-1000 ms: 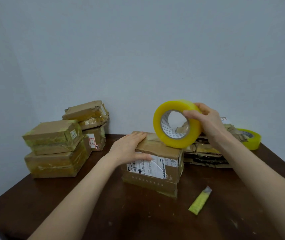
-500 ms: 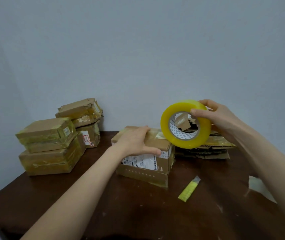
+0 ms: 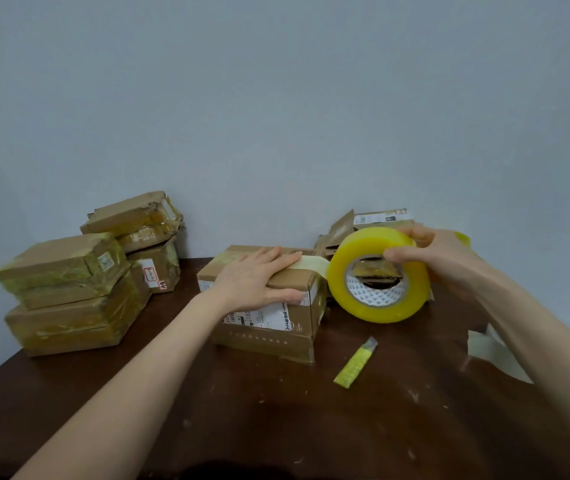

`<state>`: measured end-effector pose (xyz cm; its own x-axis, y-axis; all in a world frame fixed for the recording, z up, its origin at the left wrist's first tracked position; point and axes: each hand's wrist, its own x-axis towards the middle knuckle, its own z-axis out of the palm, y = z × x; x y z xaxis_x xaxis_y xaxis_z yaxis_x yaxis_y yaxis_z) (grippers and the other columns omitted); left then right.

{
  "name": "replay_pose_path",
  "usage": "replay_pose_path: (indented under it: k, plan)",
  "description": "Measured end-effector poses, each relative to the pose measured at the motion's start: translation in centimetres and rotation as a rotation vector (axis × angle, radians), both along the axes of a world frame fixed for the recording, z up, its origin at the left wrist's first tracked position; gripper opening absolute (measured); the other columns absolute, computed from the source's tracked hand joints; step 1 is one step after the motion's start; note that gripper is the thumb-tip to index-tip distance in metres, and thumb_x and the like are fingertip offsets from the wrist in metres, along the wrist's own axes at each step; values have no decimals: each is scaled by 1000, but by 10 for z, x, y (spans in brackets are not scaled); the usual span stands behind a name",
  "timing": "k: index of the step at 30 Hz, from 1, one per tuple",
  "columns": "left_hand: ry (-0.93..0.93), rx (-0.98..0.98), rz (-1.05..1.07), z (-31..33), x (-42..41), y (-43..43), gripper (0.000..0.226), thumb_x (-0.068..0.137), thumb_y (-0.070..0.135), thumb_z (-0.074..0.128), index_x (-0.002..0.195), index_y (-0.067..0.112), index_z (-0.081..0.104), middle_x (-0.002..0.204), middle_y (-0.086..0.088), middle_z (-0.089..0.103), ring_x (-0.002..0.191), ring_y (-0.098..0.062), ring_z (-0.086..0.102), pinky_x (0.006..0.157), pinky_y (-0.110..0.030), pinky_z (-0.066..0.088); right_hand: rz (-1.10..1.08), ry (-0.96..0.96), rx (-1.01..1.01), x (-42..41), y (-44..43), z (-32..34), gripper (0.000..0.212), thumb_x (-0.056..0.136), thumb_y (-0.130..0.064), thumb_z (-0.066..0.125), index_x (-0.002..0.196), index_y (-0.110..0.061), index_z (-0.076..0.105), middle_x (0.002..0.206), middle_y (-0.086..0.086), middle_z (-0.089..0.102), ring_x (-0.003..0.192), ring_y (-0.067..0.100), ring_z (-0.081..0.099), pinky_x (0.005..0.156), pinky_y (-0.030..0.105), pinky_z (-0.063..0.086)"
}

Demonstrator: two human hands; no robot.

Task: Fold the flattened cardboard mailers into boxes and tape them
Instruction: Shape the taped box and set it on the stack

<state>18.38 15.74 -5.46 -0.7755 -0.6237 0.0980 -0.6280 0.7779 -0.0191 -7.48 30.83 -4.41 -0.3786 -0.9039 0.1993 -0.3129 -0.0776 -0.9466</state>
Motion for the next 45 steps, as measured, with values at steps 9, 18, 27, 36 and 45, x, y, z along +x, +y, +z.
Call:
replay_pose_path:
  k: [9,18,27,36,45]
  plan:
    - [83,-31,14,4,-39,35,81,79,72,50,140,19,37,145,1,41,129,-21,42,105,-47,36,29,75,13,6,1,-15,31,76,-22,79,89,-43,61,86,-12,71,71,-6,65,64,15,49]
    - [-20,-104,-44,-6,-38,26,72,90,52,51,150,41,14,160,10,7,147,-19,10,117,-52,15,17,-4,5,5,11,-44,48,74,-22,80,117,-34,63,100,-8,71,96,7,66,82,24,51]
    - [21,-148,-67,-10,-39,23,59,90,48,52,144,46,27,159,11,13,146,-19,16,116,-49,20,26,87,155,-1,32,-58,43,75,-34,78,115,-32,61,105,-10,66,98,10,63,77,23,49]
    - [64,-156,-134,-12,-34,17,56,90,49,53,142,45,32,157,14,20,143,-13,22,110,-49,32,14,33,181,-3,28,-50,28,88,-40,64,114,-30,64,106,-8,67,97,10,63,84,28,49]
    - [180,-479,-202,-24,-33,54,40,89,36,58,124,18,60,139,-10,51,128,-27,49,103,-41,40,-34,160,199,7,18,-40,23,90,-37,64,111,-27,65,111,-3,60,94,11,56,68,21,42]
